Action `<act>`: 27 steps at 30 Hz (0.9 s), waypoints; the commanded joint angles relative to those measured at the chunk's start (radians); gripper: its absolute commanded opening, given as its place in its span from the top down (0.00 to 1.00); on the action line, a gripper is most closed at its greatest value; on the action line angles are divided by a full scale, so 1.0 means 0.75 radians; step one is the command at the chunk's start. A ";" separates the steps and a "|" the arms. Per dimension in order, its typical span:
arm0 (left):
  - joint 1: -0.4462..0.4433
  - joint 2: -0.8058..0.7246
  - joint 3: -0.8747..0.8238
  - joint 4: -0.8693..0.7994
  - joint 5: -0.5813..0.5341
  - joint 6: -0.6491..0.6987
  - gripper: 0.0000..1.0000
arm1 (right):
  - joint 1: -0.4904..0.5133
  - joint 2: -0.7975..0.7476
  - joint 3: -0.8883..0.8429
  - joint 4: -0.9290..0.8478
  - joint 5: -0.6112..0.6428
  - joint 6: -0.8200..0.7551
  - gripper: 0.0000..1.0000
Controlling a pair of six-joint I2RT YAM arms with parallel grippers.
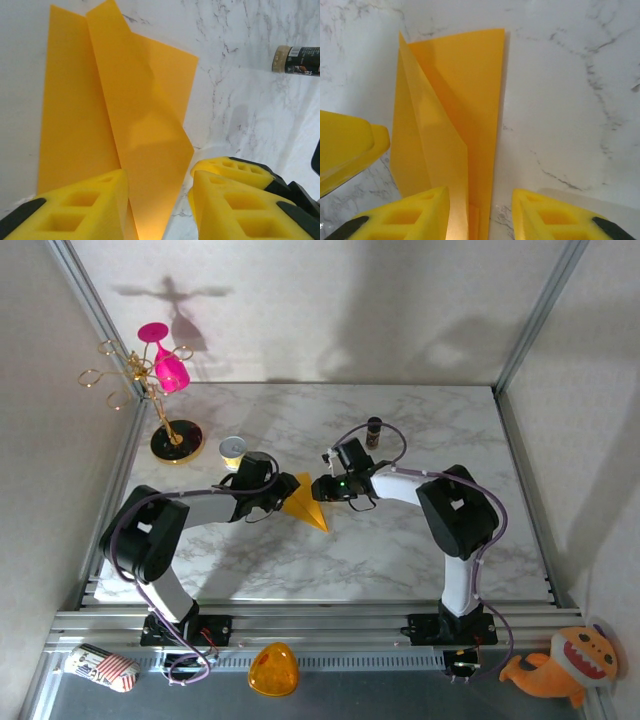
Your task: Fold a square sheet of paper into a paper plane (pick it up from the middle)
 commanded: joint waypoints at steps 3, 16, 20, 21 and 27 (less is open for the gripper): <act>0.008 0.055 0.008 -0.011 0.000 0.025 0.61 | 0.020 0.087 0.075 -0.095 0.049 -0.042 0.65; 0.010 0.144 0.062 0.015 0.068 0.056 0.65 | 0.021 0.157 0.095 -0.156 0.115 -0.024 0.77; 0.010 0.162 0.084 0.007 0.076 0.071 0.67 | 0.020 0.165 0.095 -0.156 0.110 -0.022 0.78; 0.010 0.165 0.089 0.004 0.079 0.074 0.67 | 0.020 0.167 0.096 -0.156 0.111 -0.023 0.78; 0.010 0.154 0.099 -0.024 0.066 0.080 0.67 | 0.020 0.165 0.091 -0.156 0.116 -0.016 0.83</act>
